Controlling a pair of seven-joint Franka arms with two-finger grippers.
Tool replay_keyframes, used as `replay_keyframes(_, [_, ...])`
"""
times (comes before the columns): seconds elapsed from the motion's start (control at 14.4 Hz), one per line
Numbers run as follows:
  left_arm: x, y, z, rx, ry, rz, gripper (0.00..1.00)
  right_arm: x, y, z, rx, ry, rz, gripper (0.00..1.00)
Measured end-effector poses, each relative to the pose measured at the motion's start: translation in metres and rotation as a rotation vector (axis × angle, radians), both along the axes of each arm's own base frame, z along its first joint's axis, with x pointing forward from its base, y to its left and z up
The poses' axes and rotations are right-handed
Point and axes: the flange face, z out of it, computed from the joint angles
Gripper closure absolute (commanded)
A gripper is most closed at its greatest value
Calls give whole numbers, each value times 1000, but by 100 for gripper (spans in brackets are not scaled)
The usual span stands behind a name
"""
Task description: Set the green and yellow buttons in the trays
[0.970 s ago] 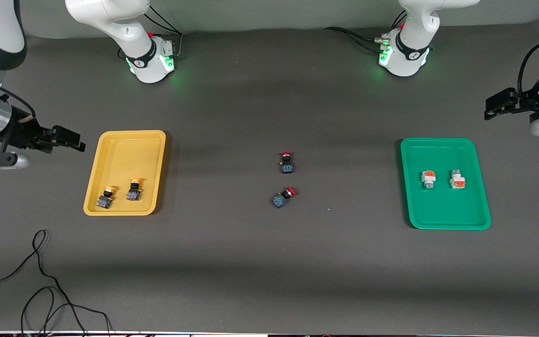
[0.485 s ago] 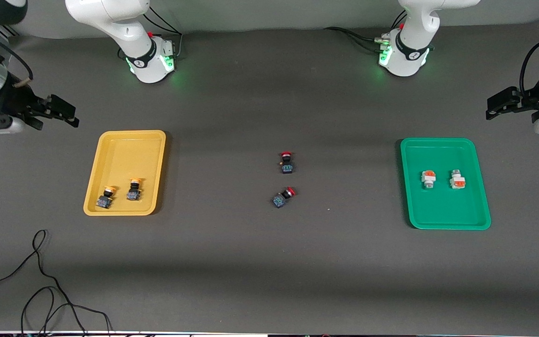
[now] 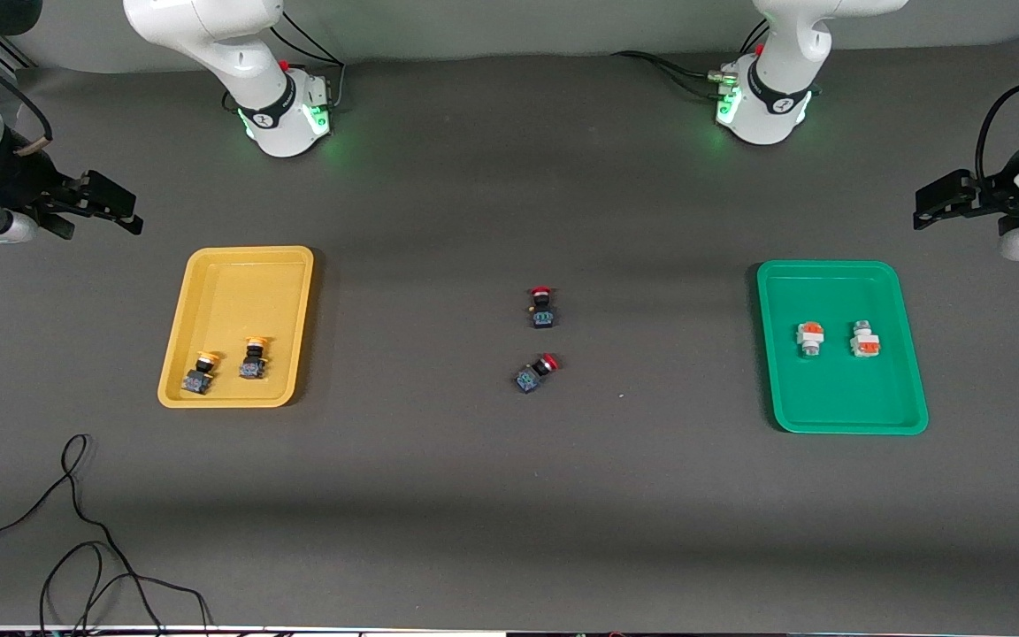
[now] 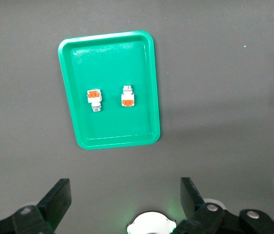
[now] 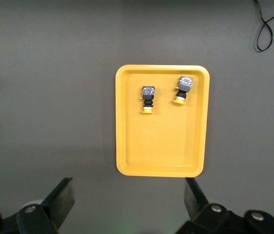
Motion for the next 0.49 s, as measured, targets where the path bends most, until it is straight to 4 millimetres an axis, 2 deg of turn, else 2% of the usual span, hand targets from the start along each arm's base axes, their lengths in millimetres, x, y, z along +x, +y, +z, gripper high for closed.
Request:
replay_keyframes(0.14, [0, 0, 0, 0, 0, 0, 0, 6, -9, 3, 7, 8, -10, 0])
replay_keyframes(0.49, [0, 0, 0, 0, -4, 0, 0, 22, -7, 13, 4, 28, 17, 0])
